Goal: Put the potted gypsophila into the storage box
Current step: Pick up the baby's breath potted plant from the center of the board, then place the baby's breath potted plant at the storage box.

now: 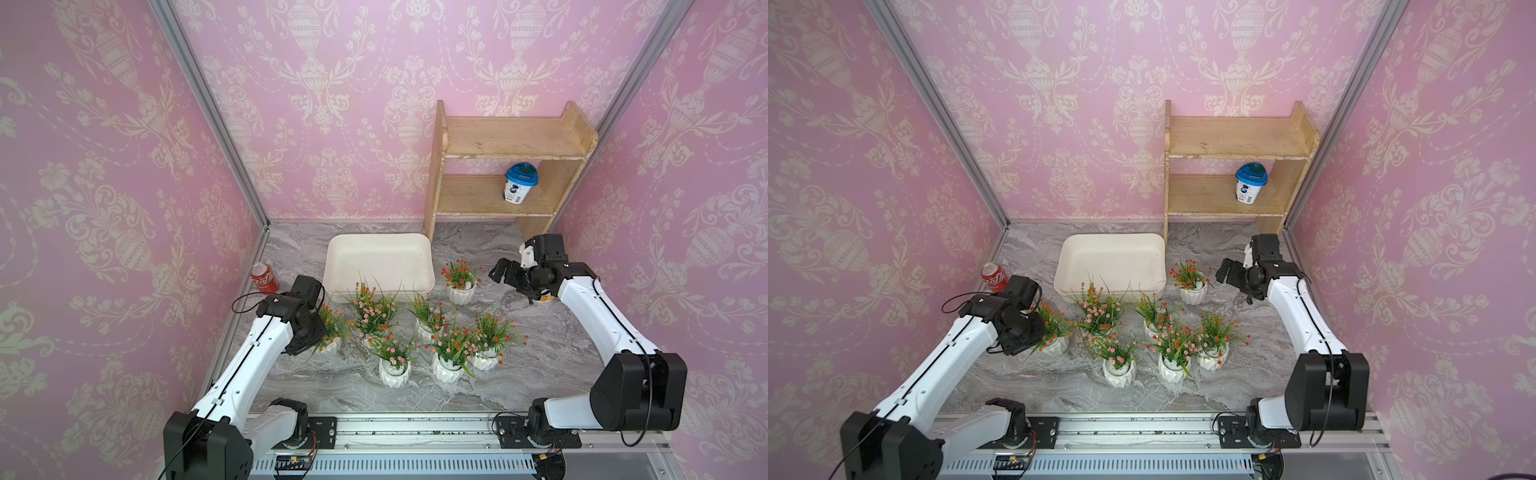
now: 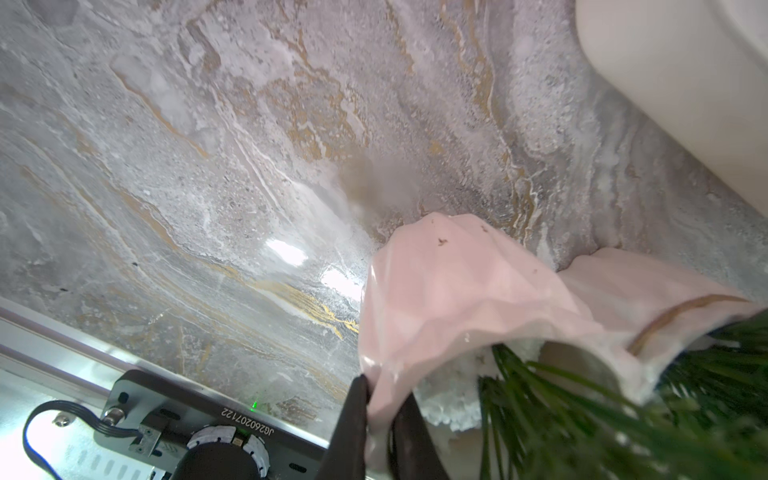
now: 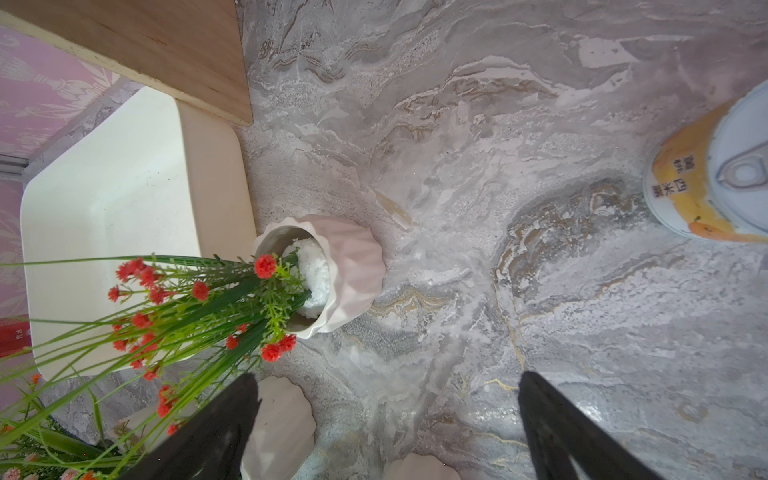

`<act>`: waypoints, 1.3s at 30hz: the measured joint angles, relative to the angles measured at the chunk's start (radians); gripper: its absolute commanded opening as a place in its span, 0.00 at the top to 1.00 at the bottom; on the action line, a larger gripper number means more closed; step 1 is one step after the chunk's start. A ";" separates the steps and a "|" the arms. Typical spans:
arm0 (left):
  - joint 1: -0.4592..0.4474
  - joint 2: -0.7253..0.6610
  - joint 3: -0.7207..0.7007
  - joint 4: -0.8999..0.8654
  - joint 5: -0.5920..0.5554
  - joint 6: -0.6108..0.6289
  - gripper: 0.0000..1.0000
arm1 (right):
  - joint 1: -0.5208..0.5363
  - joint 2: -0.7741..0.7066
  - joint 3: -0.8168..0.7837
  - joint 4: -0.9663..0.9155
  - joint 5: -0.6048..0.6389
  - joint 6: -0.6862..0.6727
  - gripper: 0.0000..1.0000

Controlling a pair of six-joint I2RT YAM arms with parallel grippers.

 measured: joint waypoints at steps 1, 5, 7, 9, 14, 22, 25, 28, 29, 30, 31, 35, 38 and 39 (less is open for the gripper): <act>0.000 0.010 0.028 -0.007 -0.007 0.012 1.00 | 0.000 0.000 0.000 -0.001 -0.002 0.000 0.00; 0.000 0.056 0.134 -0.014 -0.036 0.061 1.00 | 0.000 0.000 0.000 -0.001 -0.006 0.000 0.00; 0.004 0.091 0.195 -0.014 -0.050 0.090 1.00 | 0.000 0.000 0.000 -0.002 -0.006 -0.001 0.00; 0.013 0.126 0.249 -0.013 -0.056 0.115 1.00 | 0.000 0.000 0.000 -0.005 -0.006 -0.001 0.00; 0.050 0.227 0.378 0.004 -0.063 0.169 1.00 | 0.000 0.000 0.000 -0.010 -0.006 -0.008 0.00; 0.107 0.415 0.595 0.092 -0.057 0.208 1.00 | 0.000 0.001 0.005 -0.028 -0.021 -0.016 0.00; 0.113 0.487 0.667 0.140 -0.042 0.208 1.00 | 0.000 0.003 0.025 -0.034 -0.022 -0.018 0.00; 0.113 0.575 0.748 0.172 -0.023 0.208 1.00 | 0.000 0.008 0.043 -0.034 -0.024 -0.018 0.00; 0.113 0.601 0.772 0.182 -0.019 0.208 1.00 | 0.000 0.011 0.046 -0.034 -0.024 -0.018 0.00; 0.113 0.631 0.795 0.197 -0.014 0.208 1.00 | 0.000 0.014 0.048 -0.034 -0.024 -0.018 0.00; 0.113 0.657 0.815 0.207 -0.010 0.208 1.00 | 0.000 0.019 0.049 -0.034 -0.024 -0.018 0.00; 0.113 0.739 0.846 0.270 0.006 0.207 1.00 | 0.000 0.037 0.051 -0.035 -0.027 -0.019 0.00; 0.113 0.790 0.864 0.294 0.013 0.203 1.00 | 0.000 0.058 0.059 -0.035 -0.031 -0.019 0.00; 0.113 0.808 0.875 0.302 0.016 0.200 1.00 | 0.000 0.063 0.061 -0.034 -0.031 -0.019 0.00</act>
